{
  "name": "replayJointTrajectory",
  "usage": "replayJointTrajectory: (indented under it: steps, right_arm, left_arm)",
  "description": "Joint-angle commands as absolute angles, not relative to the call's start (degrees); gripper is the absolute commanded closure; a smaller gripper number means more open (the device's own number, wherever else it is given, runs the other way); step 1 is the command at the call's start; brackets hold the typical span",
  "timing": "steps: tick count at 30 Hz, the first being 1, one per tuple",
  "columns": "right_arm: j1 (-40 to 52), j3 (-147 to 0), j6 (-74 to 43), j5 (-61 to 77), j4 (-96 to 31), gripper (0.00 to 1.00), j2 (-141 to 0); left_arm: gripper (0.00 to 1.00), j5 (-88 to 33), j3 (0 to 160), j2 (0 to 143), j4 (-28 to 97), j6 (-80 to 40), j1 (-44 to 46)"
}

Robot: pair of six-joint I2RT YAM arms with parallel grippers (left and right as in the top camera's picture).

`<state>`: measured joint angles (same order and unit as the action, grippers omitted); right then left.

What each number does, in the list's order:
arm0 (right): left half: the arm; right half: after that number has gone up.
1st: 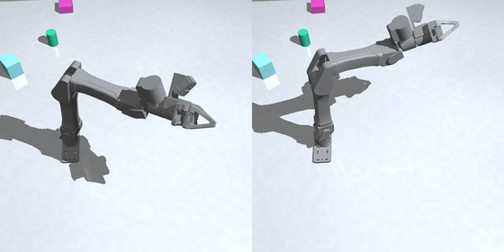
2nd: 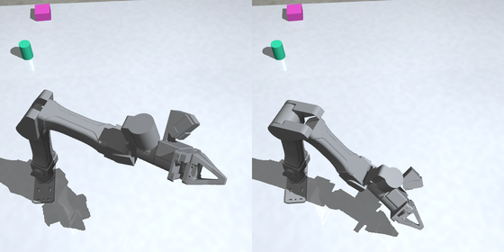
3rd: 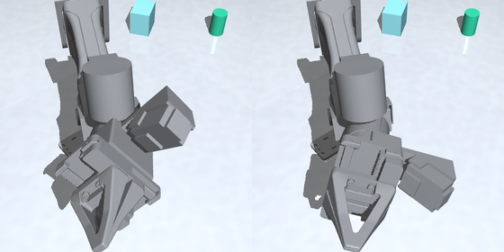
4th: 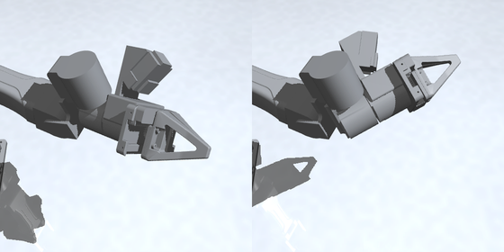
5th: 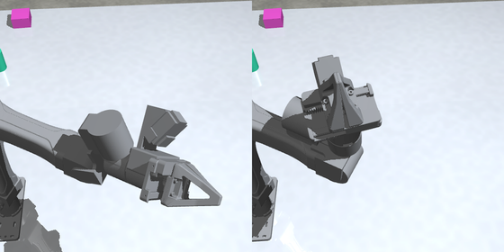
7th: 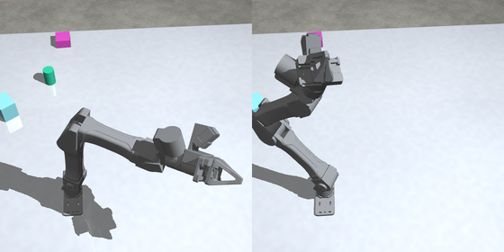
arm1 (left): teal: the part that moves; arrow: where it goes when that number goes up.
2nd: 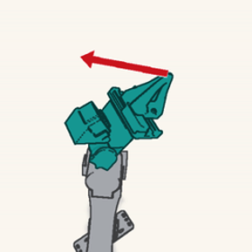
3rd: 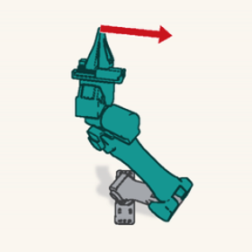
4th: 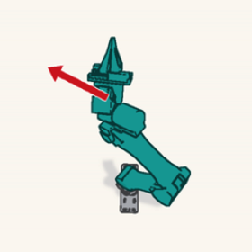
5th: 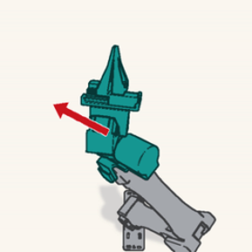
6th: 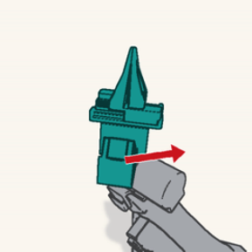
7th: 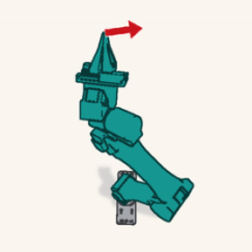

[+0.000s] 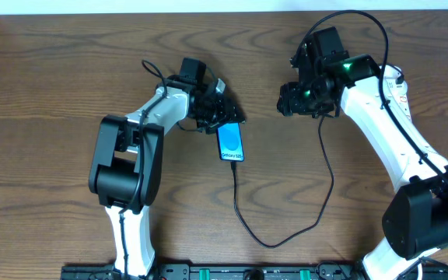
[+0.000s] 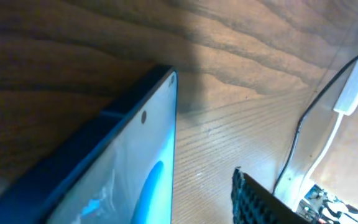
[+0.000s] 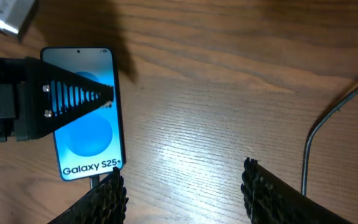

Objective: Plug charger to phone and switch on socket
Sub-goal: 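Lower the phone with the left gripper onto the table center and release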

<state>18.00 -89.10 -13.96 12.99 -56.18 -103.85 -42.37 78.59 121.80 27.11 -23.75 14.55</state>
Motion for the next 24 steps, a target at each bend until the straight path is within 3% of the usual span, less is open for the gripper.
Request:
replayJointTrajectory:
  steps: [1, 8, 24]
  right_arm:
    - [18.4, -89.8, -13.2, 12.4, -56.4, 0.41, -102.4]
    - [18.4, -89.8, -13.2, 12.4, -56.4, 0.41, -102.4]
    - [18.4, -89.8, -13.2, 12.4, -57.4, 0.4, -102.4]
  left_arm:
    - [0.41, -26.5, 77.1, 124.3, 30.0, -22.0, 14.2]
    - [0.35, -23.8, 77.1, 124.3, 30.8, -21.4, 14.0]
    - [0.35, -18.8, 77.2, 118.0, 33.1, -19.7, 12.1]
